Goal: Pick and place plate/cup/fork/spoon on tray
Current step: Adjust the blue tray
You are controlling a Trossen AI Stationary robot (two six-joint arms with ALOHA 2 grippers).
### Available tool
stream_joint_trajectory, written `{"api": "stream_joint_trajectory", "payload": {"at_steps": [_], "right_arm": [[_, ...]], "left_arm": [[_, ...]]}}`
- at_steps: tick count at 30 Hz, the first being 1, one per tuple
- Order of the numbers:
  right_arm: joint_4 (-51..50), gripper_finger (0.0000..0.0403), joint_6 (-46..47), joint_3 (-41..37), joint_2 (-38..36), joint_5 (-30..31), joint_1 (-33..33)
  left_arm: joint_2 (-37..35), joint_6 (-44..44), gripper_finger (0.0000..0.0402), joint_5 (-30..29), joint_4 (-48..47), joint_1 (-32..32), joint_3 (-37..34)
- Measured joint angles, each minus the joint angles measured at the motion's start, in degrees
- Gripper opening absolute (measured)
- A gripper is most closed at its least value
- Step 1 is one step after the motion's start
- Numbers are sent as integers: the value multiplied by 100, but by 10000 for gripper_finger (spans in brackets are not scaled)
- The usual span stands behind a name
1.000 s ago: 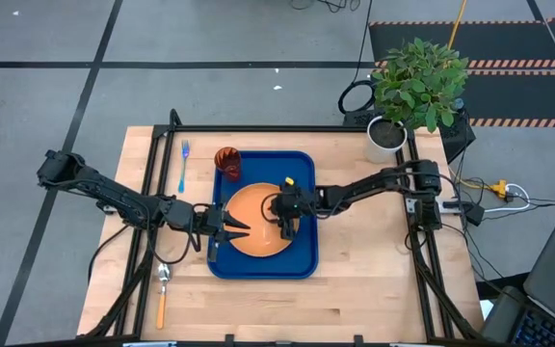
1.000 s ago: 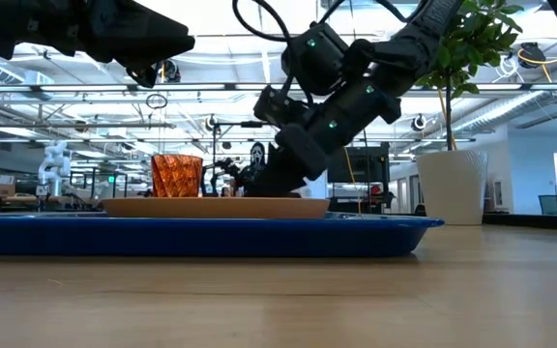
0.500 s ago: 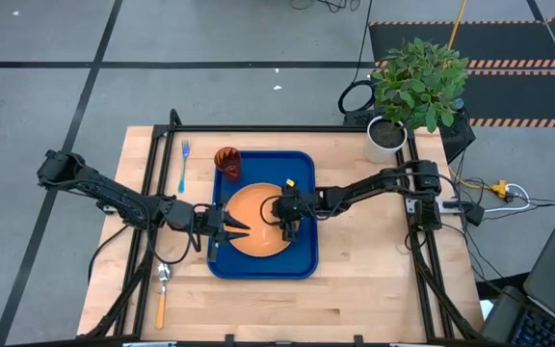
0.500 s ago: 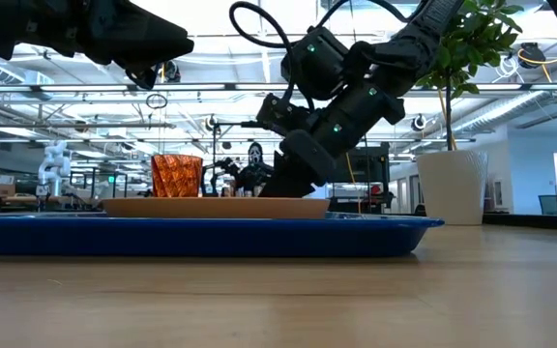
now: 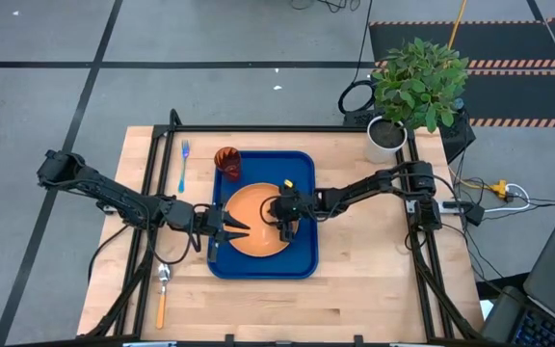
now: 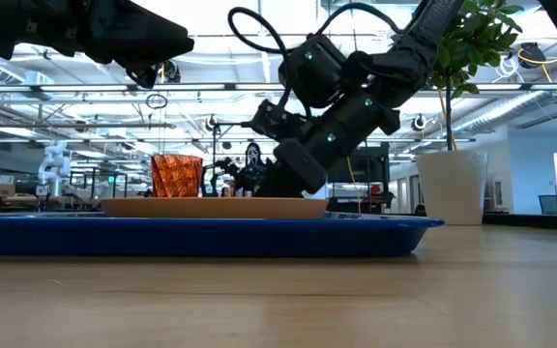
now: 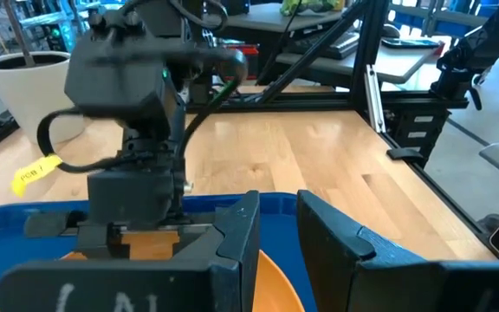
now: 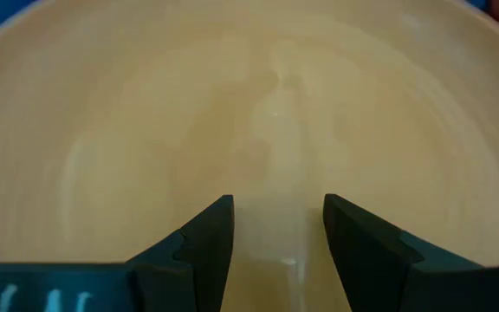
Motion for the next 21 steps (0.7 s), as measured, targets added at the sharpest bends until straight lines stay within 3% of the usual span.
{"api": "stream_joint_trajectory", "payload": {"at_steps": [21], "right_arm": [[88, 171, 0, 2, -6, 16, -191]], "left_arm": [[0, -12, 81, -2, -29, 0, 0]]}}
